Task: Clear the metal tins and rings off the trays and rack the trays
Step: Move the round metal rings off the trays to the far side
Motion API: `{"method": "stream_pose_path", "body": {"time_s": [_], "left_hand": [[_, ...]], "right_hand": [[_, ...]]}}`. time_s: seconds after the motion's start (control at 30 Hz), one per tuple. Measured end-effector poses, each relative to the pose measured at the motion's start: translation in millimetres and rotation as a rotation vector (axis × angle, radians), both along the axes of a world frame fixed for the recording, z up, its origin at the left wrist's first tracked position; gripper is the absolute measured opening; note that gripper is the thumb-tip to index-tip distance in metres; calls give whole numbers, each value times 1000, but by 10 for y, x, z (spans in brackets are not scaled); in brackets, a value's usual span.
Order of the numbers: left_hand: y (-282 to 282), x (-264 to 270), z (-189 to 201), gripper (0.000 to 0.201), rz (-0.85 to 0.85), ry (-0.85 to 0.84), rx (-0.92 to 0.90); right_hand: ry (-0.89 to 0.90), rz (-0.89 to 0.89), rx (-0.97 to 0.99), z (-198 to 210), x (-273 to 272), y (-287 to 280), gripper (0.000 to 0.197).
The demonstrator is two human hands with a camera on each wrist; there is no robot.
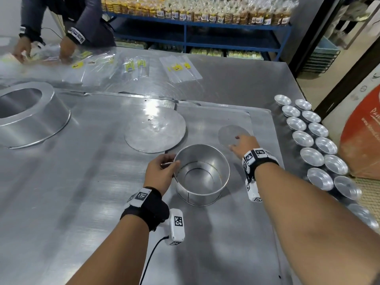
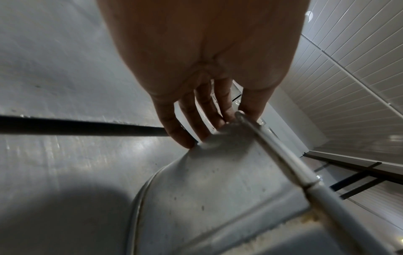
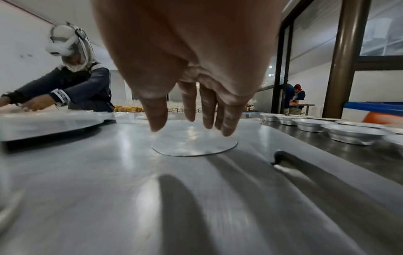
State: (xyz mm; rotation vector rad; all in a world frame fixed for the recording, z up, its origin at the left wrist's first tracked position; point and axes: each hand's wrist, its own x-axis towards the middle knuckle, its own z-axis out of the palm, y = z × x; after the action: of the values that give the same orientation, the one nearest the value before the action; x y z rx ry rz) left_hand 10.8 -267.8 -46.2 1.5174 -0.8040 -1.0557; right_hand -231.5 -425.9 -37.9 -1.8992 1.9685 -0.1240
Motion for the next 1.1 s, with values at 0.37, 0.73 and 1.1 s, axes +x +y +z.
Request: {"method": "stream_pose_path", "body": {"time_s": [0.37, 0.73, 1.1], "left_hand": [[-135, 109, -78, 16, -50, 122, 43], [-126, 121, -111, 30, -85, 211, 22], [-43, 68, -70, 25, -57, 188, 36]], "right_hand": [[224, -36, 144, -157, -9, -801, 124], [194, -147, 163, 0, -123, -828, 140], [-251, -16, -371, 729, 72, -261, 32]]}}
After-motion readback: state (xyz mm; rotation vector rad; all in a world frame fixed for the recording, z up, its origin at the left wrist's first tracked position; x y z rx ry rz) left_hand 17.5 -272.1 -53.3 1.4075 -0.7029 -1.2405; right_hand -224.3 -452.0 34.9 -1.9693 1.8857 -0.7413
